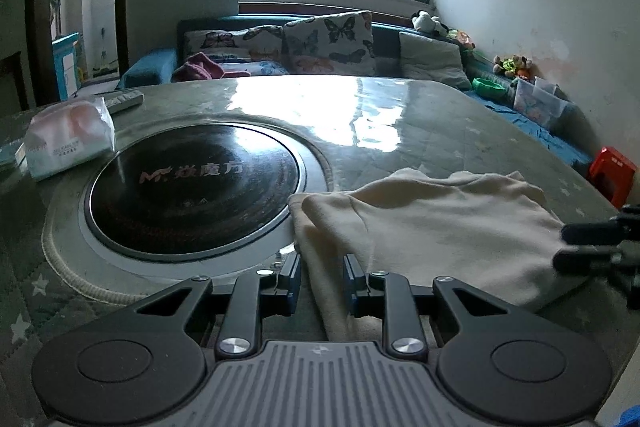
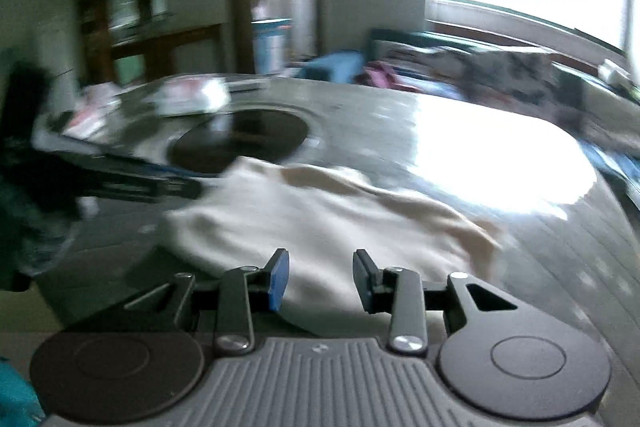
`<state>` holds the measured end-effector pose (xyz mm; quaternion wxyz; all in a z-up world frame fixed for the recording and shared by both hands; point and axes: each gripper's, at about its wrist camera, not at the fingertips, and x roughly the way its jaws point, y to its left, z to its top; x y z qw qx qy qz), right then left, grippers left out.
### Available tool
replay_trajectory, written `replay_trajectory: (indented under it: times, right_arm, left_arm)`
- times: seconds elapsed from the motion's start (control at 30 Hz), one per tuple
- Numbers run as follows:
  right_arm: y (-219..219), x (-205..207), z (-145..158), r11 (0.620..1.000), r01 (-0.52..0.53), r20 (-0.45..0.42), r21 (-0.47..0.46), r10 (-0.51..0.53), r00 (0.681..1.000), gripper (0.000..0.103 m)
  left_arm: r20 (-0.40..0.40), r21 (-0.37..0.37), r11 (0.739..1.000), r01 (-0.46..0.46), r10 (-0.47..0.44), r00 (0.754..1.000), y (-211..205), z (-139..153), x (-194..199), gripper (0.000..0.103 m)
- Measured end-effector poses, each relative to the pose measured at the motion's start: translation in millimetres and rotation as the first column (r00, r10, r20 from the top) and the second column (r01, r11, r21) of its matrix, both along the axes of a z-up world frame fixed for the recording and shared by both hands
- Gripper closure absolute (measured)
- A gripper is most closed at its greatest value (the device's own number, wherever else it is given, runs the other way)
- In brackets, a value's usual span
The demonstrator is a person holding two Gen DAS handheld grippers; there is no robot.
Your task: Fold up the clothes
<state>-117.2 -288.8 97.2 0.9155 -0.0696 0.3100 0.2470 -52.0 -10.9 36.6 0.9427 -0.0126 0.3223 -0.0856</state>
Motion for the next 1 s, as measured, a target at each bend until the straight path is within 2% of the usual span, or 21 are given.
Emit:
replay_trajectory:
  times: [0.13, 0.37, 0.53, 0.7, 0.77, 0.9, 1.0]
  right_arm:
    - [-26, 6, -19, 0.997, 0.078, -0.094, 0.011, -0.077, 0.993, 0.068]
    - [-21, 30, -3, 0.997, 0.053, -0.054, 0.056, -0.050, 0.997, 0.068]
    - [-17, 63, -17, 0.997, 0.067, -0.104, 0.047, -0.062, 0.993, 0.068]
    - [-19, 82, -19, 0.995, 0.094, -0.104, 0.043, -0.089, 0.991, 0.068]
    - [-20, 90, -19, 0.994, 0.104, -0.103, 0.041, -0.100, 0.990, 0.068]
    - [-22, 105, -19, 0.991, 0.125, -0.099, 0.039, -0.120, 0.988, 0.068]
    - [-20, 100, -19, 0.992, 0.121, -0.088, 0.037, -0.118, 0.989, 0.067]
  left_arm:
    - [-0.014, 0.011, 1.000, -0.003, 0.003, 1.000, 0, -2, 2, 0.078]
    - [-0.016, 0.009, 1.000, -0.009, 0.009, 1.000, -1, 1, 4, 0.074]
    - [-0.028, 0.010, 1.000, -0.012, 0.013, 1.000, -2, -1, 7, 0.074]
    - [-0.037, 0.016, 1.000, -0.023, 0.023, 0.999, 1, 0, 11, 0.073]
    - [-0.040, 0.018, 0.999, -0.029, 0.030, 0.999, 1, -1, 13, 0.068]
    - [-0.055, 0.016, 0.999, -0.037, 0.037, 0.998, 0, -2, 16, 0.066]
    - [-0.065, 0.018, 0.999, -0.046, 0.047, 0.997, 0, -3, 17, 0.061]
